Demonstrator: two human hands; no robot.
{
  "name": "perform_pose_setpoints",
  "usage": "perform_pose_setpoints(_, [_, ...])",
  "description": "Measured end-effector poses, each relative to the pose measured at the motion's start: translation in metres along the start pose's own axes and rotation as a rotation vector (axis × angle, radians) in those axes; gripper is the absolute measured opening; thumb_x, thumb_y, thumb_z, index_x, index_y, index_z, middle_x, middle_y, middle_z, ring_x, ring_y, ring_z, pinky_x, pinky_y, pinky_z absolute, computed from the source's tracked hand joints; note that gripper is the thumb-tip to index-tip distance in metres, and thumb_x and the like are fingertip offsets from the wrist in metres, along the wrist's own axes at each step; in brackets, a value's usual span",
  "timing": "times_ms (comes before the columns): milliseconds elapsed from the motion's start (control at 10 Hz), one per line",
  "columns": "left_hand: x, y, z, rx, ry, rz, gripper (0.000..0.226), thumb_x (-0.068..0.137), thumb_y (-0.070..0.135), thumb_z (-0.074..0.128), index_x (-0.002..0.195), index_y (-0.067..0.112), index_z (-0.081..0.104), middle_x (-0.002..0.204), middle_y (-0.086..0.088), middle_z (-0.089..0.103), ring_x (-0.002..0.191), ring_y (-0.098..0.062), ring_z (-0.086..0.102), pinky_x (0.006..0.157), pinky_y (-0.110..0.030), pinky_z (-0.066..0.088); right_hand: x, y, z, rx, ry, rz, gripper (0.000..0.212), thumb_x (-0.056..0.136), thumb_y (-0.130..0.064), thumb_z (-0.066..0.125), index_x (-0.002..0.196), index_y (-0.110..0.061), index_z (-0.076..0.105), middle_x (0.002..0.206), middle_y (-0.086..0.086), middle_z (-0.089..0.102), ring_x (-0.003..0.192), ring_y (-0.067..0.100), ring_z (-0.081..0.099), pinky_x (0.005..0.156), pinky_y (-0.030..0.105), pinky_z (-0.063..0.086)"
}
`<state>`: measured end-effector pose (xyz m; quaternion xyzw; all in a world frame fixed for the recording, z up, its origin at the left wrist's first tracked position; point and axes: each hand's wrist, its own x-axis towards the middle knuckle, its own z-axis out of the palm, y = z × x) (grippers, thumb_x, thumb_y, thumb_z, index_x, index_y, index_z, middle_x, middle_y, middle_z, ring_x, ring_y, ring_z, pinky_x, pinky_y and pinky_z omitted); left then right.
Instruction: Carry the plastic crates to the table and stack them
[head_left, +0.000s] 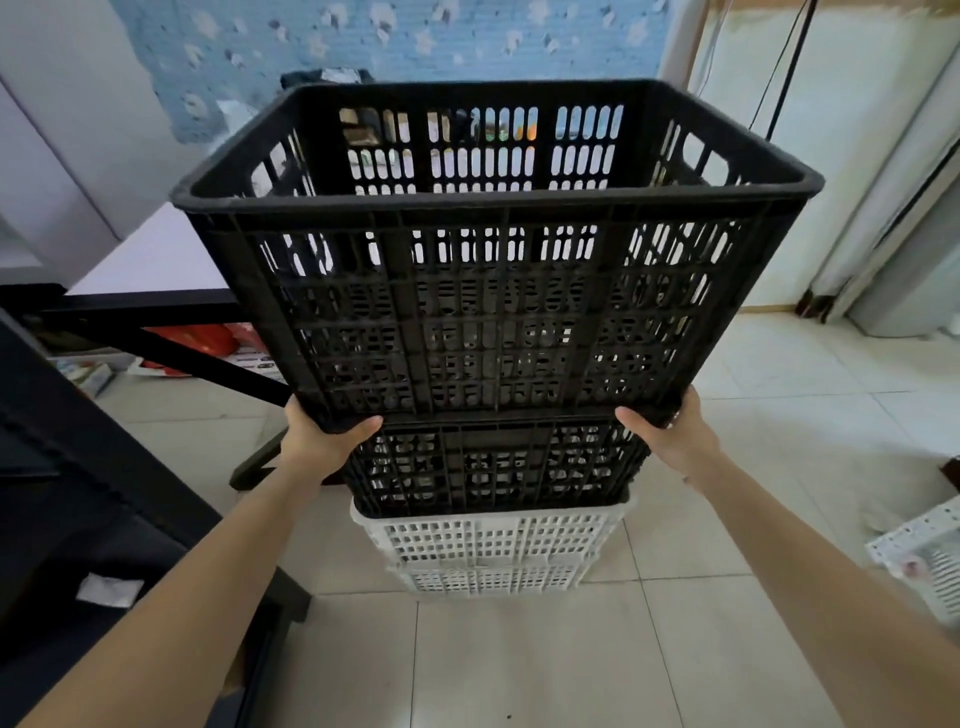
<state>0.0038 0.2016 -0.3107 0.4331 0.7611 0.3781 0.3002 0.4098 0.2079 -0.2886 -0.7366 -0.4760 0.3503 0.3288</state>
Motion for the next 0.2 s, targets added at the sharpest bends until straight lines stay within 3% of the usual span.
perform_pose_setpoints(100, [-0.006, 0.01, -0.015, 0.127, -0.116, -0.084, 0.075, 0.073, 0.02, 0.082, 0.136, 0.001, 0.045, 0.131, -0.02, 0.058, 0.12, -0.039, 0.057, 0.099, -0.053, 0.049, -0.018, -0.01, -0.005, -0.145, -0.057, 0.099, 0.088, 0.079, -0.046, 0.069, 0.144, -0.013, 0.02, 0.138, 0.014, 0.051, 0.123, 0.039, 0.049, 0.089, 0.044, 0.044])
perform_pose_setpoints(200, [-0.025, 0.023, -0.035, 0.229, -0.166, -0.118, 0.058, 0.08, 0.019, 0.074, 0.131, 0.001, 0.054, 0.128, -0.02, 0.06, 0.12, -0.036, 0.057, 0.104, -0.044, 0.045, -0.042, -0.028, -0.02, -0.291, -0.103, 0.203, 0.077, 0.085, -0.047, 0.062, 0.139, 0.0, 0.032, 0.139, 0.019, 0.048, 0.125, 0.038, 0.047, 0.09, 0.043, 0.043])
